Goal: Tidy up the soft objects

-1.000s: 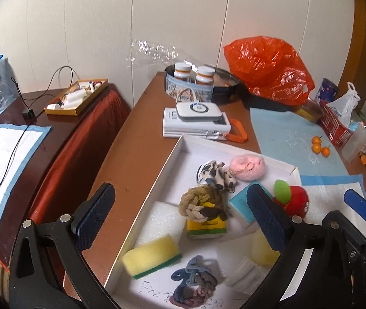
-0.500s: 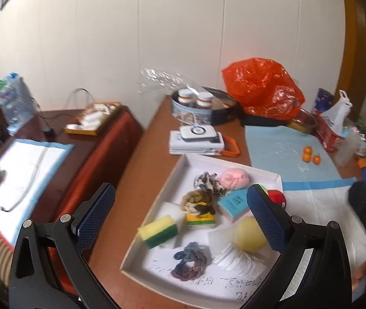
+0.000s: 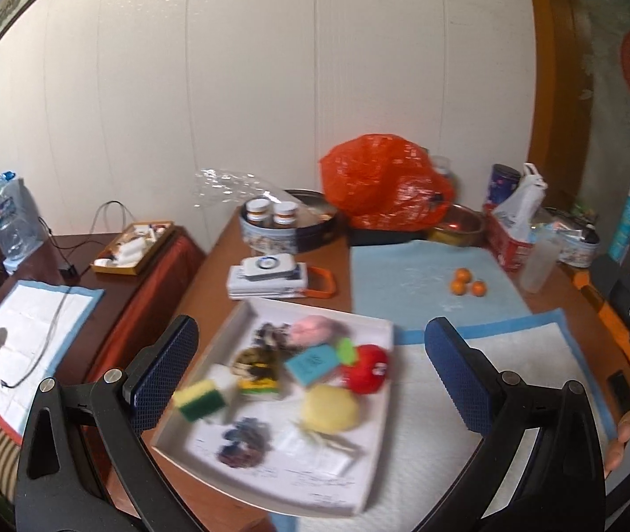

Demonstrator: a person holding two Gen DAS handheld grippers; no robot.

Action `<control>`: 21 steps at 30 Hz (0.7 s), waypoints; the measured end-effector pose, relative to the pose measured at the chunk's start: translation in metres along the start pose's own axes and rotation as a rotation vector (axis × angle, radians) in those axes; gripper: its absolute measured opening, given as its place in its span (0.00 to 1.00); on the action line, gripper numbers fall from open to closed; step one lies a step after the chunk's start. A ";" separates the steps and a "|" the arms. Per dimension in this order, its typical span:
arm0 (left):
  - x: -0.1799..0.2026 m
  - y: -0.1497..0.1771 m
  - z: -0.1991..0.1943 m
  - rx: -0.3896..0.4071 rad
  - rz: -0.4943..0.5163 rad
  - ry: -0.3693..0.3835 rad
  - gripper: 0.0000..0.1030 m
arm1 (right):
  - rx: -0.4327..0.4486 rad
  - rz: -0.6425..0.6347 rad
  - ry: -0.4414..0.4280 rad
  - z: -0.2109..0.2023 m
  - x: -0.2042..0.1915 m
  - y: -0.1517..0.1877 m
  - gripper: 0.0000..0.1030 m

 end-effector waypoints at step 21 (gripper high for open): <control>0.149 0.089 0.037 -0.169 0.163 0.062 1.00 | -0.121 0.076 0.191 -0.033 0.137 0.051 1.00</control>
Point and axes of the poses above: each gripper's, at about its wrist camera, not at the fingertips, and z roughly the way its jaws point, x to its right, y to its underside, the point moved 9 cm from there along z, roughly the way its jaws point, and after that the axes turned 11 degrees about -z, right-handed, at the moved point
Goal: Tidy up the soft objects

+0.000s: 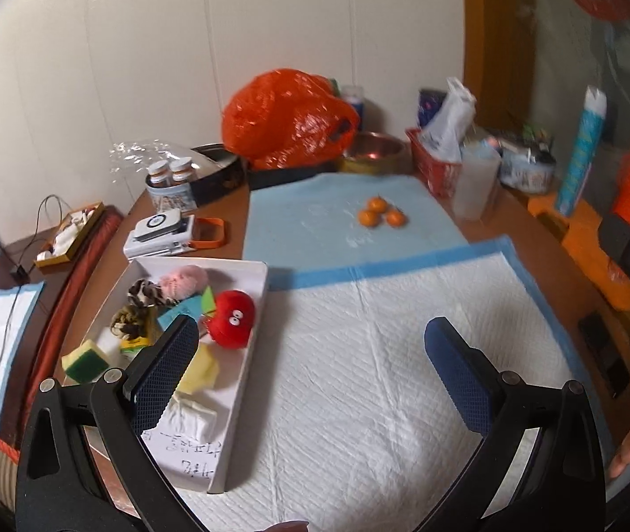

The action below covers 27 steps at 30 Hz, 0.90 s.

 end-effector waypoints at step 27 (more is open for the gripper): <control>0.108 0.070 0.047 -0.192 0.194 0.188 1.00 | -0.115 0.066 0.187 -0.002 0.092 0.055 1.00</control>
Point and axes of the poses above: each gripper's, at about its wrist camera, not at the fingertips, and z roughly the way its jaws point, x to its right, y to its underside, the point moved 9 cm from there along z, roughly the way its jaws point, and after that the axes turned 11 degrees about -z, right-handed, at the moved point
